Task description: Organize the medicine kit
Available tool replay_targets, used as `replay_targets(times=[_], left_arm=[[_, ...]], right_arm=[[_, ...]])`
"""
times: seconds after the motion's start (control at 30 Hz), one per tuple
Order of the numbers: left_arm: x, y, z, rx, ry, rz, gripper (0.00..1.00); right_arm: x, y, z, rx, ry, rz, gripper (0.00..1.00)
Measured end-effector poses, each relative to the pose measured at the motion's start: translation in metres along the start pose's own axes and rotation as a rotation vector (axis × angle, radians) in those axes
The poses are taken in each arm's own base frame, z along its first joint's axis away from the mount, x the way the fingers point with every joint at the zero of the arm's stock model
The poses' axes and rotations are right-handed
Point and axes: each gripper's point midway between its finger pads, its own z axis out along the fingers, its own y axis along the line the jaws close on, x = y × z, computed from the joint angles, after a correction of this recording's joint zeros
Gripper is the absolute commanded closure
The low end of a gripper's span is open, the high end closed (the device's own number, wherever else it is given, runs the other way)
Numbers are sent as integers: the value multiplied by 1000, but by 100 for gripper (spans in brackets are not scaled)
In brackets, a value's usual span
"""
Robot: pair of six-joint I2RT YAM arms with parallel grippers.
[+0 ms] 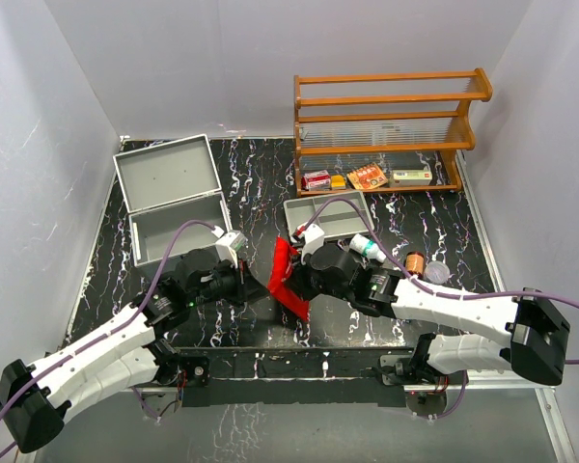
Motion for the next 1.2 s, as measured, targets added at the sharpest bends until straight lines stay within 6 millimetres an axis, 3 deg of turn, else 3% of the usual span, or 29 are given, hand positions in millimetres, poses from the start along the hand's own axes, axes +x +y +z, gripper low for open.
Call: replay_targets(times=[0.1, 0.2, 0.27, 0.5, 0.63, 0.8, 1.03, 1.2], left_arm=[[2, 1, -2, -4, 6, 0, 96], [2, 0, -3, -3, 6, -1, 66], [5, 0, -5, -4, 16, -13, 53], [7, 0, 1, -3, 29, -54, 43], [12, 6, 9, -27, 59, -68, 48], [16, 13, 15, -53, 80, -68, 62], [11, 13, 19, -55, 65, -53, 100], [8, 12, 18, -50, 58, -32, 100]], right_arm=[[-1, -5, 0, 27, -7, 10, 100], [0, -3, 0, 18, -3, 9, 100], [0, -4, 0, 16, -1, 9, 100], [-2, 4, 1, -35, 1, 15, 100], [0, 8, 1, -61, 5, 14, 100], [2, 12, 1, -82, 15, 11, 100], [4, 9, 2, -68, 17, 10, 100], [-2, -9, 4, 48, -30, 29, 100]])
